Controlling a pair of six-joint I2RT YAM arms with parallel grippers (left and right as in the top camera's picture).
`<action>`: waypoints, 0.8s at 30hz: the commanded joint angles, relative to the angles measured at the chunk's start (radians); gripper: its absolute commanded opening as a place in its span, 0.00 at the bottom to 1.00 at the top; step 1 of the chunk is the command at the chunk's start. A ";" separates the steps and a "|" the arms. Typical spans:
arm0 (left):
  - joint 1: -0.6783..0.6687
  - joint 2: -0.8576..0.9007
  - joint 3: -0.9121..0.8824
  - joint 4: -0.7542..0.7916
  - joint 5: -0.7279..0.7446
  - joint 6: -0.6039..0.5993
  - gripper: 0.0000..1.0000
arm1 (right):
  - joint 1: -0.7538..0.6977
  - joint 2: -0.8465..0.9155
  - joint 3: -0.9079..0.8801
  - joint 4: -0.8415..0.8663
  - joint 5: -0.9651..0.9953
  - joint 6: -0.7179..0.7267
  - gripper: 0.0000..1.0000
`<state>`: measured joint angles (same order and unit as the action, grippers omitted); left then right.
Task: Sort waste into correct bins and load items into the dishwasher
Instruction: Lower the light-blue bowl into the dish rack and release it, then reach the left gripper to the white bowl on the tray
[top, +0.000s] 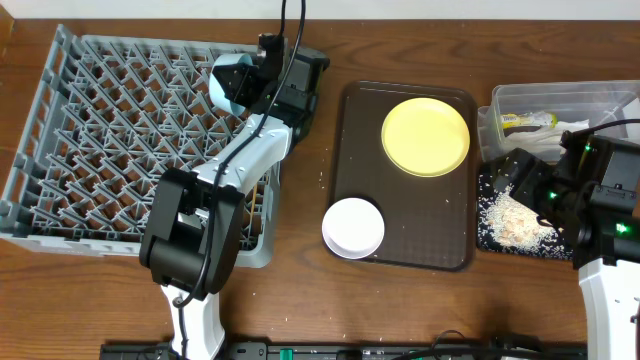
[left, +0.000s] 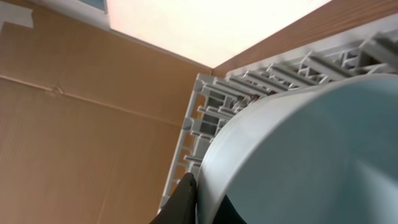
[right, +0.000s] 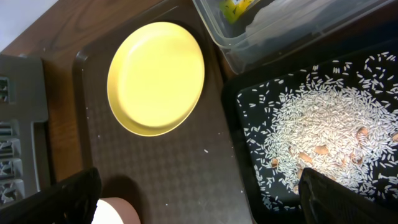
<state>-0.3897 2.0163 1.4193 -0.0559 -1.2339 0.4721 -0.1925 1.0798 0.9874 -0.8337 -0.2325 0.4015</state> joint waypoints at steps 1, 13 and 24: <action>-0.011 0.004 -0.016 -0.015 -0.026 -0.005 0.07 | 0.003 -0.001 0.013 -0.001 -0.004 -0.006 0.99; -0.086 0.004 -0.016 -0.018 0.022 -0.006 0.17 | 0.003 -0.001 0.013 -0.001 -0.004 -0.006 0.99; -0.171 0.004 -0.016 -0.098 0.109 -0.065 0.41 | 0.003 0.000 0.013 -0.001 -0.004 -0.006 0.99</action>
<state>-0.5438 2.0163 1.4128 -0.1295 -1.1690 0.4622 -0.1925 1.0798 0.9874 -0.8341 -0.2325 0.4015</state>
